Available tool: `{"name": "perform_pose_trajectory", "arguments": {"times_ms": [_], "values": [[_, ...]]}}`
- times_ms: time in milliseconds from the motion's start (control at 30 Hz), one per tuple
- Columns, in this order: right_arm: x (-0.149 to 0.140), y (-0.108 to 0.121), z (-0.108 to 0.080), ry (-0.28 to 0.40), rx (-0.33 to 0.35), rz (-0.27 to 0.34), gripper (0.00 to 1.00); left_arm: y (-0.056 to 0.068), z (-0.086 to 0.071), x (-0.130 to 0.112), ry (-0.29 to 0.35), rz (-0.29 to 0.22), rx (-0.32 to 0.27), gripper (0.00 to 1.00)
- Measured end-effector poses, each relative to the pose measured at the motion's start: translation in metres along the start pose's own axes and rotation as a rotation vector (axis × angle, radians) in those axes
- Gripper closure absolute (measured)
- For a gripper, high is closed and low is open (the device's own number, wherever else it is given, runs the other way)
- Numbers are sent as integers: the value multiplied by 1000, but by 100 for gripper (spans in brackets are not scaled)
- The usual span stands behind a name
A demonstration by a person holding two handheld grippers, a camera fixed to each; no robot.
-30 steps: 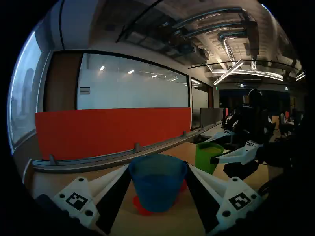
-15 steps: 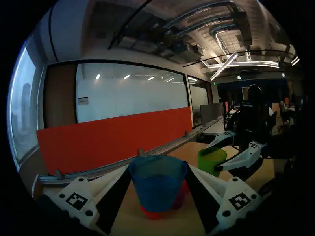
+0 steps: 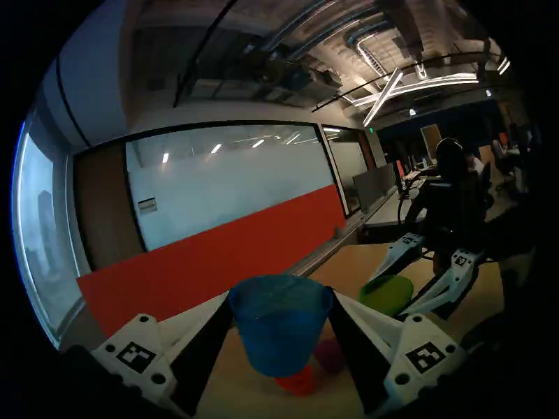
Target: Pour water
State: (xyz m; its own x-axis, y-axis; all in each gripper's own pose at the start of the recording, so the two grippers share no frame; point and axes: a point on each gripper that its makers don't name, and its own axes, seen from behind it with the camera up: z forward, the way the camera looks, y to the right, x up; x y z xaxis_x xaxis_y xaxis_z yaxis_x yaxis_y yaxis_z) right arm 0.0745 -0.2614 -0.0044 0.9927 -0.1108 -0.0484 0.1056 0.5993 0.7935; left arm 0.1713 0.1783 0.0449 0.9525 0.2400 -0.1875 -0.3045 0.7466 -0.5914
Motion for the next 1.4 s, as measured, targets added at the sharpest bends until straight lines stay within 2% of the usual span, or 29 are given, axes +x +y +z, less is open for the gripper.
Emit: {"name": "perform_pose_trajectory", "arguments": {"times_ms": [600,1233,1400], "values": [[-12,-18,5,-16,42,9,7,14,7,23,1,194,-2,11],[-15,-34,15,-13,81,14,7,19,6,52,15,434,13,11],[-15,-37,19,-13,92,13,7,21,6,56,18,481,19,11]]}}
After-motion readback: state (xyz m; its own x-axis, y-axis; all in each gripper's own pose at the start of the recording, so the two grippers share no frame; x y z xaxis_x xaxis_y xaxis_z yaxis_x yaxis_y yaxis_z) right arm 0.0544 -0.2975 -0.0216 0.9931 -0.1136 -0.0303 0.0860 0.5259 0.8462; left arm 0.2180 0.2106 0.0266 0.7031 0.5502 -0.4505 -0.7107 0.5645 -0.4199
